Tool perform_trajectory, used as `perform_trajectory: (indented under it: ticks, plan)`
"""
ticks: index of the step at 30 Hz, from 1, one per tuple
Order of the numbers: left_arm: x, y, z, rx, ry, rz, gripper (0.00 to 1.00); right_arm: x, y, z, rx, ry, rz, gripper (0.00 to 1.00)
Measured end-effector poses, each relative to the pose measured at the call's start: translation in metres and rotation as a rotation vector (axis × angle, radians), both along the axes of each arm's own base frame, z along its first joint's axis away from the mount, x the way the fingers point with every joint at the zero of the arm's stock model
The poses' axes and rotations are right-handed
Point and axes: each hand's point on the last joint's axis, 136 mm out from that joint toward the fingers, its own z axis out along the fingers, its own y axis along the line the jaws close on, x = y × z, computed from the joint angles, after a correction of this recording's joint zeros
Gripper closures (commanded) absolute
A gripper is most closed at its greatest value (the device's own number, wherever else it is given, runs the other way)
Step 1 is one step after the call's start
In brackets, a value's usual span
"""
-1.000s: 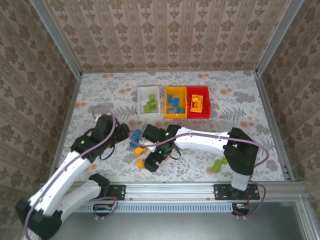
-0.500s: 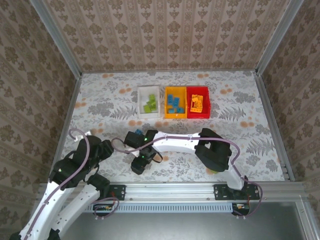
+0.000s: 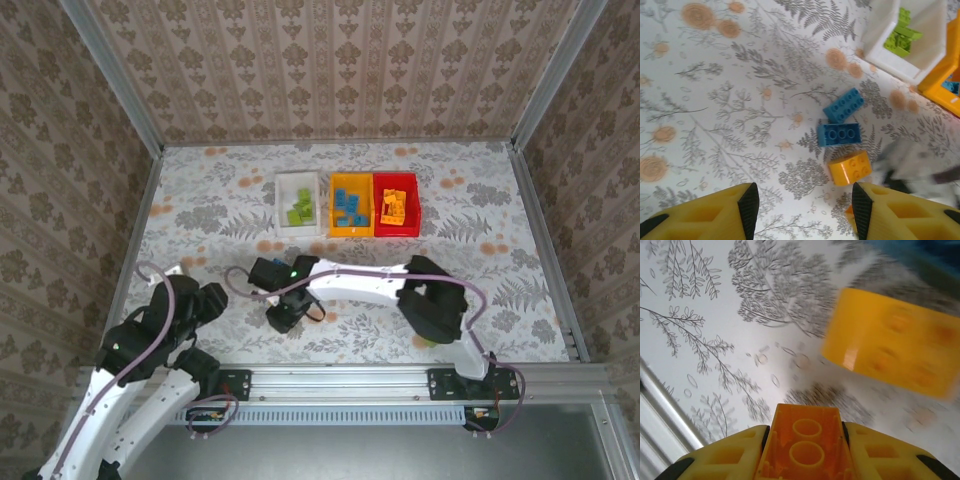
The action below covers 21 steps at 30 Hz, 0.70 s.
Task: Sort the legos into containers by color
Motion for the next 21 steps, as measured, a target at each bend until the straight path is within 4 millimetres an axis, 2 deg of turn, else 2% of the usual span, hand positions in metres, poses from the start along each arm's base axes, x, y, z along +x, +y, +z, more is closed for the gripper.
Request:
perform_trajectory:
  ticks: [2, 3, 6, 8, 9, 10, 13, 17, 21]
  plan:
    - [0.009, -0.01, -0.002, 0.008, 0.017, -0.033, 0.45, 0.022, -0.025, 0.034, 0.051, -0.041, -0.093, 0.78]
    - [0.015, -0.018, -0.004, 0.015, 0.028, -0.057, 0.45, 0.041, -0.044, 0.055, 0.086, -0.069, -0.163, 0.78]
    - [0.035, -0.04, -0.008, 0.032, 0.043, -0.126, 0.44, 0.108, -0.121, 0.106, 0.166, -0.171, -0.438, 0.77]
    - [0.049, -0.058, -0.01, 0.042, 0.042, -0.186, 0.43, 0.15, -0.18, 0.122, 0.172, -0.223, -0.635, 0.78]
    - [0.056, -0.069, -0.011, 0.05, 0.042, -0.219, 0.43, 0.171, -0.215, 0.124, 0.154, -0.242, -0.746, 0.78]
    - [0.063, -0.079, -0.011, 0.056, 0.043, -0.252, 0.42, 0.186, -0.24, 0.12, 0.129, -0.238, -0.827, 0.78]
    - [0.086, -0.114, -0.006, 0.066, 0.027, -0.345, 0.42, 0.223, -0.284, 0.1, 0.054, -0.19, -0.979, 0.79]
    - [0.113, -0.155, 0.006, 0.057, -0.018, -0.427, 0.43, 0.268, -0.298, 0.068, 0.002, -0.12, -1.052, 0.76]
    - [0.129, -0.184, 0.014, 0.046, -0.055, -0.474, 0.42, 0.289, -0.294, 0.043, -0.023, -0.057, -1.061, 0.68]
